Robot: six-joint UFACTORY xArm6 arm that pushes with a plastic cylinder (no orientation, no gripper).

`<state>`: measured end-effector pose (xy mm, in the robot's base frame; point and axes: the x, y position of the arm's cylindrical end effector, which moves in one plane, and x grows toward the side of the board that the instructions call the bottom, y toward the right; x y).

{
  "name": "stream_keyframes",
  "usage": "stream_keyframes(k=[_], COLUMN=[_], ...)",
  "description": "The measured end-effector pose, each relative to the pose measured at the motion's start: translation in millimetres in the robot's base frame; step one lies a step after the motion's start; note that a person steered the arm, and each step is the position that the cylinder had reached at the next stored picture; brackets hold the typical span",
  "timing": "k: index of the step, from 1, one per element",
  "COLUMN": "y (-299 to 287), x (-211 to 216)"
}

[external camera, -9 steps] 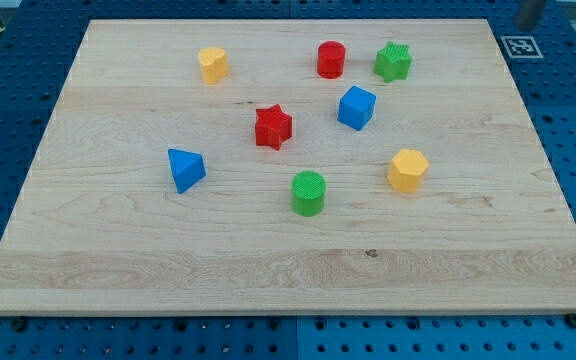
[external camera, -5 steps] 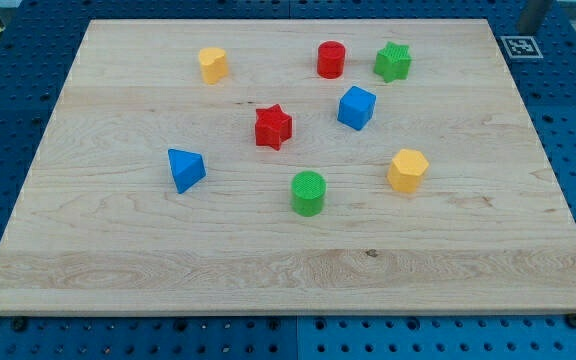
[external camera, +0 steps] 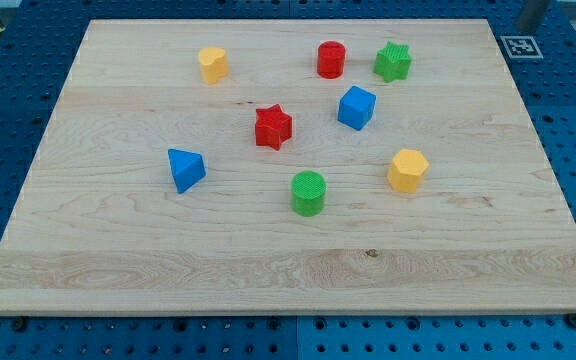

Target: Point your arm to the bottom center

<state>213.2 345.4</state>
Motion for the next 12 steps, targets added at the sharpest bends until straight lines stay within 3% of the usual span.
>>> stream_keyframes(k=[3, 4, 8, 9, 10, 12], y=[-6.8, -10.9, -24.9, -72.3, -135.8, -313.7], x=[-4.4, 29.7, 315.9, 385.4, 404.6, 399.3])
